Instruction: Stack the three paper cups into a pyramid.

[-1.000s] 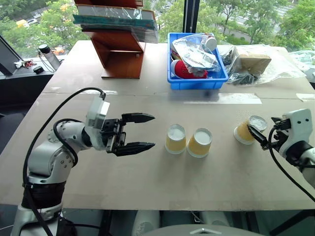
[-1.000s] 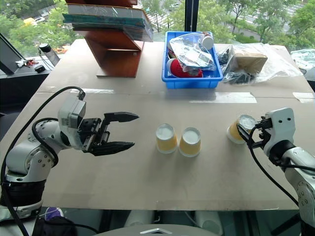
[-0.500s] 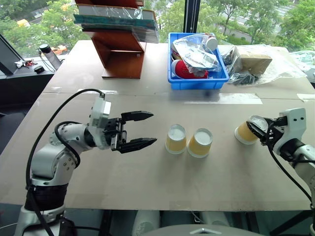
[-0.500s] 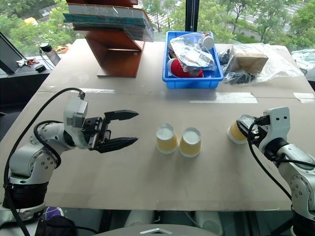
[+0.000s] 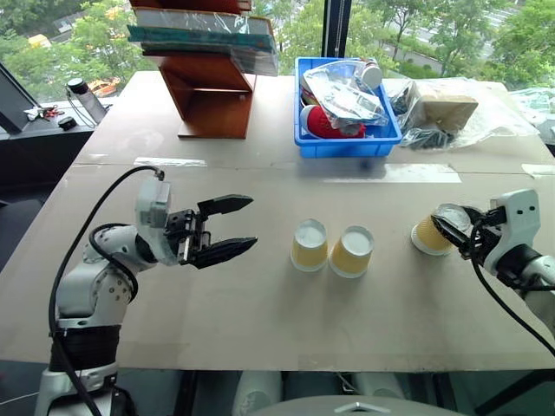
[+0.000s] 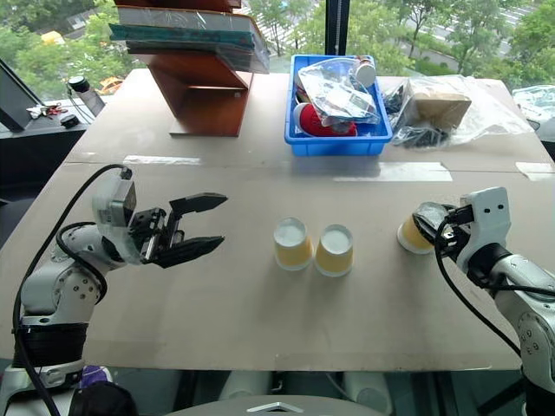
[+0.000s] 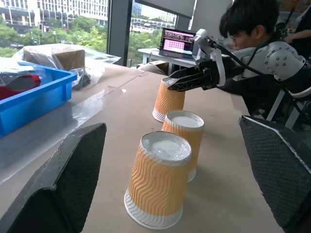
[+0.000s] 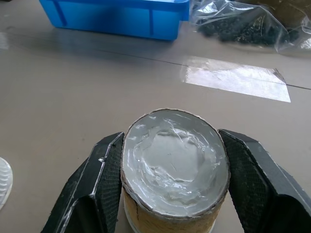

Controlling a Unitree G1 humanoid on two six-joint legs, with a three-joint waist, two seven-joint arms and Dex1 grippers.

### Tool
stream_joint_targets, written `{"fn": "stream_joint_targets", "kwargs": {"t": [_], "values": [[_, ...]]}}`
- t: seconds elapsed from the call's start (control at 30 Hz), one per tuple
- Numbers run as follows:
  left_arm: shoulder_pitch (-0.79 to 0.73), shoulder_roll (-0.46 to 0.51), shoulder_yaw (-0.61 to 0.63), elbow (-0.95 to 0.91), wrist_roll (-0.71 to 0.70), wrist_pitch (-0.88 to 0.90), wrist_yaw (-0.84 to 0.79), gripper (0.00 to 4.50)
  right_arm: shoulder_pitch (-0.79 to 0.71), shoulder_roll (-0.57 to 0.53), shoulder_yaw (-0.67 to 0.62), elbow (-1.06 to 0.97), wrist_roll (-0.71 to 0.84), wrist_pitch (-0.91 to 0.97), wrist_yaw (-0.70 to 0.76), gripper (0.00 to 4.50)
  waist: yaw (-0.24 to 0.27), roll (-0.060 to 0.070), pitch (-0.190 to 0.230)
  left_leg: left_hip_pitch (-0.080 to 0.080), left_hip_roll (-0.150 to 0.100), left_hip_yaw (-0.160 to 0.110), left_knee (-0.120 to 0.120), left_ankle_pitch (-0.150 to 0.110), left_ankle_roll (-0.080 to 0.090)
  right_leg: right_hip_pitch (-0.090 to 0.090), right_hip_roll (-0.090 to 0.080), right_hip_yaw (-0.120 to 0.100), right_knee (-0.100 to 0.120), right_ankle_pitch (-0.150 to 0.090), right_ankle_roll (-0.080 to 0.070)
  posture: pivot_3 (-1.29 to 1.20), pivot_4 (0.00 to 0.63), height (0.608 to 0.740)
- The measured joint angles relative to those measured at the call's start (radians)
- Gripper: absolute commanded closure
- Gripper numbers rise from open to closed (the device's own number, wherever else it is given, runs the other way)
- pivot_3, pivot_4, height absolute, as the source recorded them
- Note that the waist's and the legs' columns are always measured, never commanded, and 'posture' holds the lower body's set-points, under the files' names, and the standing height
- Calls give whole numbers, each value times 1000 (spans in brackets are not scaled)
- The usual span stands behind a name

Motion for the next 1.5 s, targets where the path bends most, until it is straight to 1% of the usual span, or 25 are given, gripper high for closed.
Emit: {"fn": "stream_joint_targets", "kwargs": {"t": [0.1,0.2,0.3,0.33,0.4,0.47,0.67,0.87,1.2,1.5], "values": [[4,69,39,51,-64,57,-118,0,-97,-77,-11,-101,159,56,38,1769,-4,1,1,1,0,0,0,0,0,0,0,0,1,0,0,0,150,740],[12,105,49,99,-62,50,-181,0,-202,-135,-10,-115,289,119,32,1769,1,1,1,1,0,0,0,0,0,0,0,0,1,0,0,0,150,740],[23,116,49,149,-42,27,-211,0,-393,-208,11,-86,426,183,17,1769,1,1,1,0,0,1,0,0,0,0,-1,0,1,0,0,0,150,740],[23,115,48,155,-40,26,-212,0,-444,-223,30,-77,446,197,17,1769,1,1,1,0,0,1,0,0,0,0,-2,0,1,0,0,0,150,740],[23,110,45,156,-35,26,-211,0,-583,-246,115,-48,489,234,17,1769,0,1,1,0,0,0,0,0,0,-1,-1,-1,1,0,0,0,150,740],[22,105,45,153,-34,27,-208,0,-666,-235,196,-25,522,264,5,1769,2,1,1,-1,0,-1,0,0,0,-1,-2,-1,1,0,-1,0,150,740],[25,92,46,116,-35,33,-185,0,-751,-225,320,37,551,322,-12,1769,2,1,1,-3,1,0,0,0,0,-2,-4,-1,0,0,0,0,150,740],[64,88,58,77,-44,46,-151,0,-769,-219,385,48,554,328,7,1769,1,1,1,-2,1,-1,0,0,0,-2,-3,-2,1,0,0,0,150,740],[89,65,69,39,-45,52,-111,0,-771,-175,440,42,494,300,14,1769,1,1,1,-2,1,-1,0,0,0,-2,-3,-2,1,0,0,0,150,740],[77,49,69,30,-47,54,-83,0,-747,-175,466,28,456,298,51,1769,1,1,1,-2,1,-1,0,0,0,-2,-3,-2,1,0,0,0,150,740]]}}
